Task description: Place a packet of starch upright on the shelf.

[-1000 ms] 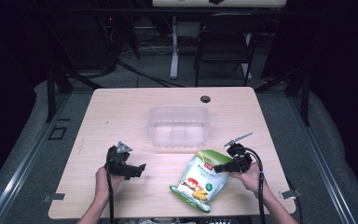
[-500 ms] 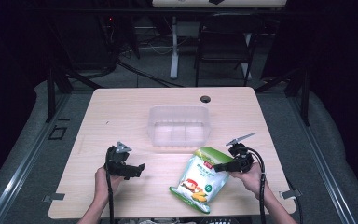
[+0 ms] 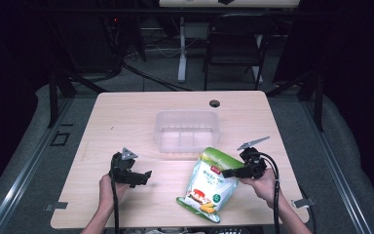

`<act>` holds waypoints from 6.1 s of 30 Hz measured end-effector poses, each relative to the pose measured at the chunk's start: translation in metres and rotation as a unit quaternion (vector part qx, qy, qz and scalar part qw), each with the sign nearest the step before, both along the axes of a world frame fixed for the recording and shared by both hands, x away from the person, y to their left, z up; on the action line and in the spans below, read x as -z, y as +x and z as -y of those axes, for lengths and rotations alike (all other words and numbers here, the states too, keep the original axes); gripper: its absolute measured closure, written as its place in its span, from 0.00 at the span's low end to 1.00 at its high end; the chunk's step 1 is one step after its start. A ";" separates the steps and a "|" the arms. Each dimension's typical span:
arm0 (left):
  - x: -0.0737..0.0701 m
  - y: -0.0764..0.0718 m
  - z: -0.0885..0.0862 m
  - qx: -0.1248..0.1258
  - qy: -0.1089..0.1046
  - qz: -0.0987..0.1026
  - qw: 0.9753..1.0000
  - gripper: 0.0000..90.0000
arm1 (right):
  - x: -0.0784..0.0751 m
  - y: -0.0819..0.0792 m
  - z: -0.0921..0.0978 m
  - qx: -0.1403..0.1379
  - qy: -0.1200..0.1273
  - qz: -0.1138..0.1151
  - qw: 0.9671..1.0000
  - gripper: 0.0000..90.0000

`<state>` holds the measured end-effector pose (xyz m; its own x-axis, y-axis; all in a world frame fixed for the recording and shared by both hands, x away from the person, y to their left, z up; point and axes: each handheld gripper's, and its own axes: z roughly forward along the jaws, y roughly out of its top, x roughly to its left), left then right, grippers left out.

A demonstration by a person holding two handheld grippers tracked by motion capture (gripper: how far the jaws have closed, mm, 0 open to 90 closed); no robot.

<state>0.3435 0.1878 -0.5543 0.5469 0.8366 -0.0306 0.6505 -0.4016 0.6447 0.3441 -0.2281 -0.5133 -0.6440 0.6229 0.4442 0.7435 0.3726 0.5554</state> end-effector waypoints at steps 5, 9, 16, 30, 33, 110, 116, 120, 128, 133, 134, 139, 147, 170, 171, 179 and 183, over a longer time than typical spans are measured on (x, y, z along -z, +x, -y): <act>0.000 0.000 0.000 0.005 -0.006 0.000 1.000 0.06 | -0.008 -0.004 0.000 -0.003 0.014 0.002 1.000 1.00; 0.000 -0.001 0.000 0.006 -0.004 0.005 1.000 0.06 | -0.015 -0.006 -0.001 -0.003 0.024 0.002 1.000 1.00; 0.000 0.000 -0.001 0.003 -0.009 0.003 1.000 0.06 | -0.028 -0.013 -0.008 -0.007 0.026 0.022 0.999 1.00; -0.001 0.000 -0.003 0.002 -0.007 0.002 1.000 0.06 | -0.049 -0.024 -0.021 -0.028 0.033 0.050 0.998 1.00; -0.002 -0.001 -0.003 -0.002 -0.008 0.006 1.000 0.06 | -0.055 -0.026 -0.021 -0.027 0.032 0.061 0.997 1.00; -0.002 0.000 -0.002 -0.003 -0.008 0.012 1.000 0.07 | -0.127 0.041 -0.003 0.118 0.099 0.128 0.980 1.00; -0.002 0.000 -0.002 -0.004 -0.007 0.016 1.000 0.07 | -0.125 0.053 -0.004 0.131 0.101 0.124 0.978 1.00; -0.002 0.000 -0.002 -0.003 -0.008 0.015 1.000 0.07 | -0.126 0.059 -0.007 0.136 0.106 0.124 0.977 1.00; -0.002 0.000 -0.001 -0.001 -0.007 0.015 1.000 0.07 | -0.128 0.068 -0.013 0.144 0.108 0.127 0.976 1.00; -0.002 0.000 -0.002 0.000 -0.008 0.015 1.000 0.07 | -0.127 0.075 -0.021 0.151 0.107 0.127 0.975 1.00; -0.002 0.000 -0.002 0.000 -0.008 0.015 1.000 0.07 | -0.126 0.076 -0.021 0.151 0.108 0.125 0.975 1.00; -0.002 -0.001 -0.001 0.000 -0.010 0.014 1.000 0.07 | -0.122 0.082 -0.026 0.157 0.107 0.123 0.974 1.00; -0.002 -0.001 -0.001 0.001 -0.012 0.014 1.000 0.07 | -0.115 0.093 -0.033 0.174 0.104 0.123 0.972 1.00; -0.001 0.001 -0.003 0.002 -0.012 0.009 1.000 0.07 | -0.087 0.128 -0.048 0.194 0.091 0.119 0.969 1.00; -0.001 0.001 -0.003 0.000 -0.014 0.008 1.000 0.07 | -0.087 0.129 -0.048 0.193 0.091 0.122 0.969 1.00; 0.000 0.003 0.001 0.002 -0.013 0.010 1.000 0.07 | -0.074 0.131 -0.045 0.197 0.102 0.124 0.967 1.00; 0.001 0.003 0.000 0.002 -0.014 0.007 1.000 0.07 | -0.071 0.130 -0.040 0.201 0.100 0.125 0.966 1.00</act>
